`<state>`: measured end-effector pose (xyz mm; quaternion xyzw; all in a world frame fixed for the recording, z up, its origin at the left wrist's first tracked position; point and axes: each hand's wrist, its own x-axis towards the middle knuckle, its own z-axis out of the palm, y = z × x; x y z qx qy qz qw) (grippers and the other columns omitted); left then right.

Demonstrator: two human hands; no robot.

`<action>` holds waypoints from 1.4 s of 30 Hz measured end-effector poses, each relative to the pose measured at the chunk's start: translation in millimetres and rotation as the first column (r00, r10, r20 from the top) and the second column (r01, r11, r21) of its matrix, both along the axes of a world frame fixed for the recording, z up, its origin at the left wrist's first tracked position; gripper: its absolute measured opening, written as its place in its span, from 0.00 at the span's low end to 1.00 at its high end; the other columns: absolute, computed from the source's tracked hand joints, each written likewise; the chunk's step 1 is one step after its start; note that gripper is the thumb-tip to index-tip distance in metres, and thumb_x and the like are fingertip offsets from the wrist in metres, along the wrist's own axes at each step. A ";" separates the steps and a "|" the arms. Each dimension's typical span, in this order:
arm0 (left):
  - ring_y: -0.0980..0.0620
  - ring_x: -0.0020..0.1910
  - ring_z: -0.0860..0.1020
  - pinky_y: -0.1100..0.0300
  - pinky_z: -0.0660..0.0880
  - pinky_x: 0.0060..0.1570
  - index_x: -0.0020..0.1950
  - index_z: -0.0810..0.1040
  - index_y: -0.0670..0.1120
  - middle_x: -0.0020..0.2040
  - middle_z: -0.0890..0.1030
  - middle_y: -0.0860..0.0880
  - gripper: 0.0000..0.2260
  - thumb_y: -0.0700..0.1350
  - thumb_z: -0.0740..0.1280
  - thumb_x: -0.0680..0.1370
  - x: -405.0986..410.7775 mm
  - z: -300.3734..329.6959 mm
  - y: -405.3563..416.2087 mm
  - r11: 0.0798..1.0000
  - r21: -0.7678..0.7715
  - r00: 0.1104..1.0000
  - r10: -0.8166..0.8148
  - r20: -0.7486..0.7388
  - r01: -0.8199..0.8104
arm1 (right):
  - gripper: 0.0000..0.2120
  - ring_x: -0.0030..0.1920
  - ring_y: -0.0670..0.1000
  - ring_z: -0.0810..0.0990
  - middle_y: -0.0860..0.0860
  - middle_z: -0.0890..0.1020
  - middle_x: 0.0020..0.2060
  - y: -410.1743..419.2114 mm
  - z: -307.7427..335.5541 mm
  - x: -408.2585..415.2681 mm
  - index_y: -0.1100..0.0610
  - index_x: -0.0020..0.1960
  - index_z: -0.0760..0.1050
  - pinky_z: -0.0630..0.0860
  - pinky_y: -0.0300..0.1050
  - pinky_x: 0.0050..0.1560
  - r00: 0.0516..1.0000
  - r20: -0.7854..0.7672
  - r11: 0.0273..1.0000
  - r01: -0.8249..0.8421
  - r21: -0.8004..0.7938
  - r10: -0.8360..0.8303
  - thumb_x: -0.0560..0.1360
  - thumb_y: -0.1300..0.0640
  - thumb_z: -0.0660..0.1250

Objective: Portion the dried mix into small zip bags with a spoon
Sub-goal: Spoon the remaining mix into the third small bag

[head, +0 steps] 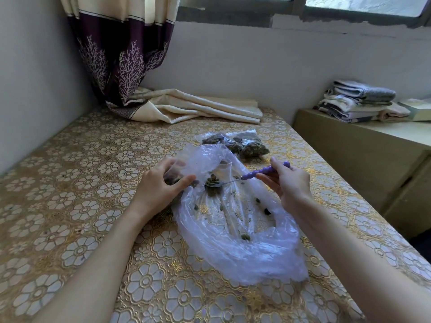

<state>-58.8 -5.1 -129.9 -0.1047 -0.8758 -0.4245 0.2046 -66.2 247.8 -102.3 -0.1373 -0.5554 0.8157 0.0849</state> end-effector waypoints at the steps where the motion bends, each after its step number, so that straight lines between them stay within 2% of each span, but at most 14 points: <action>1: 0.52 0.45 0.80 0.56 0.77 0.46 0.52 0.76 0.51 0.45 0.82 0.50 0.20 0.61 0.68 0.66 0.1 0.0 0.1 1.000 0.007 1.000 -0.005 0.001 0.005 | 0.12 0.28 0.51 0.82 0.57 0.81 0.25 1.1 -0.1 0.5 0.66 0.36 0.74 0.81 0.38 0.35 1.000 -0.011 1.000 -0.005 0.021 0.006 0.77 0.61 0.65; 5: 0.52 0.43 0.80 0.59 0.76 0.43 0.51 0.75 0.52 0.44 0.81 0.49 0.19 0.61 0.68 0.65 0.7 0.4 0.7 1.000 0.009 1.000 -0.009 0.000 0.009 | 0.12 0.30 0.52 0.83 0.59 0.82 0.28 6.9 -0.4 3.3 0.65 0.37 0.74 0.80 0.37 0.32 0.998 -0.055 0.994 0.005 0.107 0.001 0.77 0.60 0.65; 13: 0.54 0.42 0.80 0.59 0.75 0.43 0.51 0.75 0.53 0.42 0.81 0.51 0.20 0.63 0.67 0.65 0.2 0.2 0.2 1.000 0.011 1.000 -0.012 -0.006 0.012 | 0.11 0.28 0.50 0.82 0.51 0.81 0.25 10.8 4.0 2.6 0.61 0.38 0.73 0.79 0.41 0.33 0.973 -0.225 0.921 0.136 0.366 -0.054 0.78 0.58 0.63; 17: 0.54 0.43 0.80 0.61 0.75 0.42 0.51 0.75 0.52 0.43 0.81 0.50 0.21 0.62 0.67 0.65 0.1 -0.1 0.8 1.000 0.015 1.000 -0.012 -0.005 0.012 | 0.12 0.30 0.54 0.83 0.55 0.83 0.29 7.3 7.7 -1.3 0.62 0.39 0.74 0.80 0.49 0.38 0.950 -0.306 0.858 0.204 0.471 -0.058 0.78 0.57 0.63; 20: 0.55 0.44 0.80 0.63 0.74 0.42 0.52 0.75 0.52 0.45 0.82 0.50 0.21 0.62 0.67 0.65 0.0 -0.2 1.2 1.000 0.014 1.000 -0.016 -0.010 0.016 | 0.11 0.31 0.54 0.83 0.58 0.83 0.32 4.2 9.0 -5.7 0.63 0.42 0.73 0.80 0.47 0.37 0.946 -0.323 0.836 0.195 0.512 -0.022 0.78 0.57 0.62; 24: 0.55 0.45 0.80 0.62 0.75 0.43 0.53 0.76 0.51 0.45 0.82 0.50 0.22 0.62 0.67 0.65 -0.1 -0.3 0.8 1.000 0.009 1.000 -0.014 -0.011 0.014 | 0.08 0.33 0.53 0.84 0.59 0.83 0.34 0.7 12.4 -13.9 0.61 0.43 0.71 0.80 0.42 0.35 0.970 -0.238 0.887 0.061 0.458 0.056 0.79 0.59 0.61; 28: 0.56 0.44 0.80 0.64 0.74 0.42 0.53 0.76 0.52 0.44 0.81 0.52 0.22 0.63 0.67 0.65 -0.7 -0.8 0.2 1.000 0.003 1.000 -0.008 -0.011 0.008 | 0.07 0.32 0.52 0.82 0.61 0.80 0.37 -0.5 14.3 -18.2 0.65 0.47 0.71 0.80 0.41 0.34 0.982 -0.096 0.959 -0.132 0.250 0.160 0.80 0.61 0.60; 32: 0.56 0.44 0.79 0.64 0.73 0.41 0.52 0.76 0.52 0.44 0.81 0.52 0.22 0.64 0.66 0.65 -2.3 -1.6 -0.4 1.000 -0.009 1.000 0.000 -0.021 0.000 | 0.08 0.29 0.51 0.82 0.59 0.81 0.33 -2.7 10.8 -15.2 0.65 0.44 0.72 0.79 0.39 0.31 0.975 -0.093 0.958 -0.175 0.227 0.200 0.80 0.61 0.60; 36: 0.55 0.44 0.79 0.65 0.72 0.40 0.53 0.76 0.51 0.45 0.82 0.51 0.22 0.63 0.67 0.65 -3.0 -2.7 -1.5 1.000 -0.010 1.000 -0.004 -0.026 0.004 | 0.09 0.29 0.50 0.82 0.56 0.82 0.28 -13.8 7.6 -12.8 0.65 0.42 0.73 0.80 0.39 0.33 0.972 -0.077 0.955 -0.203 0.216 0.224 0.79 0.60 0.61; 39: 0.55 0.44 0.80 0.64 0.73 0.41 0.54 0.76 0.51 0.46 0.81 0.51 0.22 0.62 0.67 0.66 -2.9 -2.2 -1.6 1.000 -0.004 1.000 -0.003 -0.029 0.003 | 0.11 0.29 0.51 0.83 0.56 0.81 0.25 -20.1 7.2 -12.7 0.66 0.40 0.73 0.81 0.39 0.34 0.969 -0.034 0.961 -0.239 0.136 0.246 0.79 0.61 0.61; 42: 0.56 0.45 0.79 0.65 0.73 0.41 0.53 0.76 0.51 0.46 0.81 0.52 0.22 0.63 0.67 0.65 -2.4 -2.1 -0.3 1.000 -0.001 1.000 -0.005 -0.023 0.005 | 0.12 0.28 0.52 0.83 0.59 0.80 0.27 -15.5 7.1 -15.1 0.68 0.38 0.73 0.81 0.40 0.31 0.965 0.084 0.968 -0.249 0.017 0.247 0.78 0.63 0.61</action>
